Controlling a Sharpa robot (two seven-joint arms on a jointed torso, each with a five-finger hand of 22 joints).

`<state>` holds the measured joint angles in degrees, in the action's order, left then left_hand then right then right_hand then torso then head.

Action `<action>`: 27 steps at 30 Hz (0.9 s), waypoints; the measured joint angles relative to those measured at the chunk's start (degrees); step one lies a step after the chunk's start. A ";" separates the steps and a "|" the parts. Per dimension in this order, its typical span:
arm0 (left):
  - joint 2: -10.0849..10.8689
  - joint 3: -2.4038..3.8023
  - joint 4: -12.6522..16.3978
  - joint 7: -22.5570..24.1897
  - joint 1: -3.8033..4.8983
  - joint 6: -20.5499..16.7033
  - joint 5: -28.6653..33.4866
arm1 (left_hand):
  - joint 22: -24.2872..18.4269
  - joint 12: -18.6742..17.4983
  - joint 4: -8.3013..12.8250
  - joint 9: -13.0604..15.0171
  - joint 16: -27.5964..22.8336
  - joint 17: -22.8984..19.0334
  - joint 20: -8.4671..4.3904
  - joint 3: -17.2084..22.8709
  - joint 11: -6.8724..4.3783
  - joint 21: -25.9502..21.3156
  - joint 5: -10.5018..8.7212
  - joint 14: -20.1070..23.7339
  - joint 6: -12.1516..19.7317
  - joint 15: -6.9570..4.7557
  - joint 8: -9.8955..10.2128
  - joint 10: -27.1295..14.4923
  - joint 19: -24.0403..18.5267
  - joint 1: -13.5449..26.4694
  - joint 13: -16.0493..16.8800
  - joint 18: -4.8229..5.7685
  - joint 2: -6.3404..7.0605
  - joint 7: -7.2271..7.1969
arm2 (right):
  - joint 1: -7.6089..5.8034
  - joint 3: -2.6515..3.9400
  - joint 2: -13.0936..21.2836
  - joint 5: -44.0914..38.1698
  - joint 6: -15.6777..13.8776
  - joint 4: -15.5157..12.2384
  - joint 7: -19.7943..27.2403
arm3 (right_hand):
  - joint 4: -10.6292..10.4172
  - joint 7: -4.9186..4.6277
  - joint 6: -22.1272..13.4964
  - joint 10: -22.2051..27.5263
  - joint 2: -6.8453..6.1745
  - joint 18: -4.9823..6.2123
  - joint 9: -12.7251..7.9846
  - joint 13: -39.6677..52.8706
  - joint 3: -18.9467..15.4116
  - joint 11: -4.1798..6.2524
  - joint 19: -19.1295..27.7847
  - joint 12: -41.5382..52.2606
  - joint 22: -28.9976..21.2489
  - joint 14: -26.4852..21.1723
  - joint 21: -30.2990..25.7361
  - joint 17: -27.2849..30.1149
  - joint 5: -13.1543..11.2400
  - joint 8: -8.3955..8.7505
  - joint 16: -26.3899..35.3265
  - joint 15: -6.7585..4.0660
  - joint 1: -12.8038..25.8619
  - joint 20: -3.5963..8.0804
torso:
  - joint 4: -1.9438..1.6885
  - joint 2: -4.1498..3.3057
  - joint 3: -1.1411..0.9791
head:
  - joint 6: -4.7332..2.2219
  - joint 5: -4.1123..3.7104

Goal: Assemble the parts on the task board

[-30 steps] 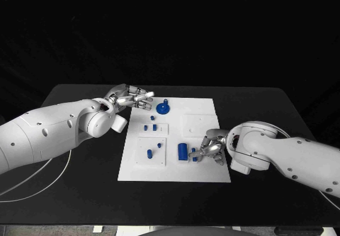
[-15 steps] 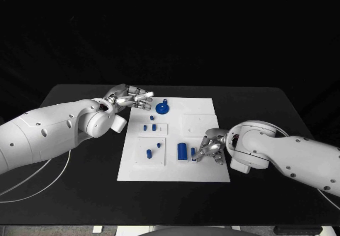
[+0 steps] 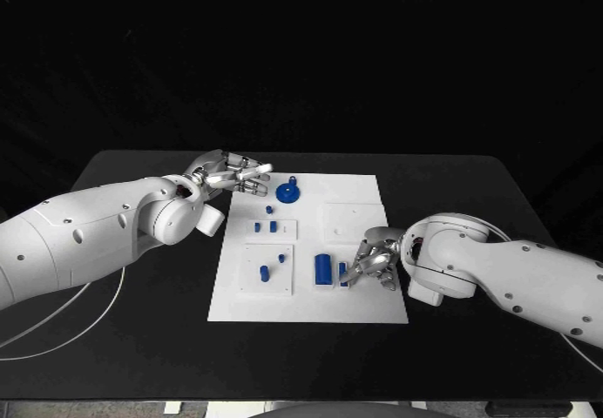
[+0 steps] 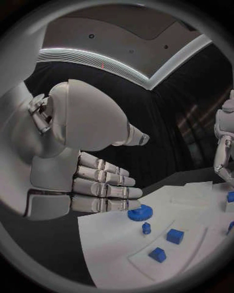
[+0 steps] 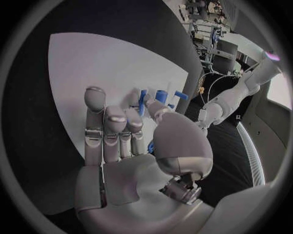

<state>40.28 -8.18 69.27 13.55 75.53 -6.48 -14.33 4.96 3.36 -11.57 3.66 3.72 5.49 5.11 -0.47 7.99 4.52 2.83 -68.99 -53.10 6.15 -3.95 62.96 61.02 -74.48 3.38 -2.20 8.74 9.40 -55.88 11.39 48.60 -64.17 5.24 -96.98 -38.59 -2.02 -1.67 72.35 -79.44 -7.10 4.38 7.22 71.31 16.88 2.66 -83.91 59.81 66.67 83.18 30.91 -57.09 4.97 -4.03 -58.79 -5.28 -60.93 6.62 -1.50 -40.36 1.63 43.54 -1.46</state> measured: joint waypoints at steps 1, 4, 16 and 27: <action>0.02 0.00 0.00 0.00 0.00 0.00 0.00 | 0.00 0.00 0.00 0.00 0.00 0.00 0.00 0.00 0.00 0.00 0.00 0.00 0.00 0.00 0.00 0.00 0.00 0.00 0.00 0.00 0.00 0.00 | 0.00 0.02 0.10 0.18 0.00 0.12 0.07 | -2.62 -0.01 -0.01 0.19 -1.06 0.00 0.00 -0.15 -2.31 -0.19 0.00 -0.15 -0.08 0.00 -0.44 0.25 0.15 0.00 0.35 0.00 -0.55 0.00 | 0.01 0.00 0.00 | -0.05 0.00; 0.07 0.00 0.00 0.00 0.00 -0.02 -0.01 | 0.00 0.00 0.00 0.00 0.00 0.00 0.00 0.00 0.00 0.00 0.00 0.00 0.00 0.00 0.00 0.00 0.00 0.00 0.00 0.00 0.00 0.00 | 0.06 0.47 0.46 1.01 0.20 0.79 0.50 | -7.90 0.49 -0.50 0.84 -1.68 0.00 0.00 -0.59 -12.50 -0.84 0.00 -0.70 -0.79 -0.11 -1.98 0.88 4.08 0.00 1.32 0.11 -2.59 0.00 | 0.02 0.00 0.00 | -0.35 -0.05; -0.44 0.00 -2.20 0.77 0.00 -1.35 1.03 | 0.00 0.00 1.27 0.00 0.00 0.28 0.00 0.47 -0.10 0.00 0.00 0.00 -1.15 0.00 0.00 0.10 0.00 0.29 0.00 0.00 -0.63 -0.11 | -0.66 5.45 0.62 5.80 1.36 10.28 8.64 | -8.56 -1.94 -5.88 5.11 2.35 -0.01 0.17 -9.06 -24.10 -1.19 -0.09 -10.78 -6.69 -1.65 -12.27 6.20 4.82 0.54 10.62 0.62 -6.58 -0.33 | 0.29 0.49 0.18 | -4.16 -0.31; -1.84 0.02 -6.67 2.71 -0.01 -3.95 5.81 | 0.00 0.00 5.71 0.00 0.00 0.41 0.23 0.31 0.01 0.00 0.00 1.73 -3.39 0.68 -0.32 -0.77 -0.23 0.36 0.00 0.00 -3.83 -0.92 | -2.58 6.53 -4.97 18.05 -8.94 28.36 30.56 | 5.12 -4.34 -9.56 12.29 10.11 -0.01 -3.04 -38.79 -17.79 -4.43 9.41 -38.73 -28.60 -8.66 -27.08 21.31 9.97 0.26 37.64 4.59 -12.54 -4.66 | 0.72 2.02 0.61 | -6.95 0.34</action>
<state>38.44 -8.16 62.60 16.26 75.53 -10.42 -8.51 4.95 3.36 -5.85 3.66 3.72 5.90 5.34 -0.17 8.01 4.52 2.83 -67.26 -56.50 6.83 -4.27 62.19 60.78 -74.12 3.38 -2.20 4.91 8.48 -58.46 17.92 43.63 -46.13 -3.71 -68.62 -8.03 3.10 -6.00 62.79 -67.15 3.01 4.37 4.18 32.52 -0.91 -1.77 -74.50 21.08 38.07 74.52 3.84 -35.78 14.94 -3.77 -21.15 -0.69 -73.47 1.96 -0.78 -38.35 2.24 36.58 -1.13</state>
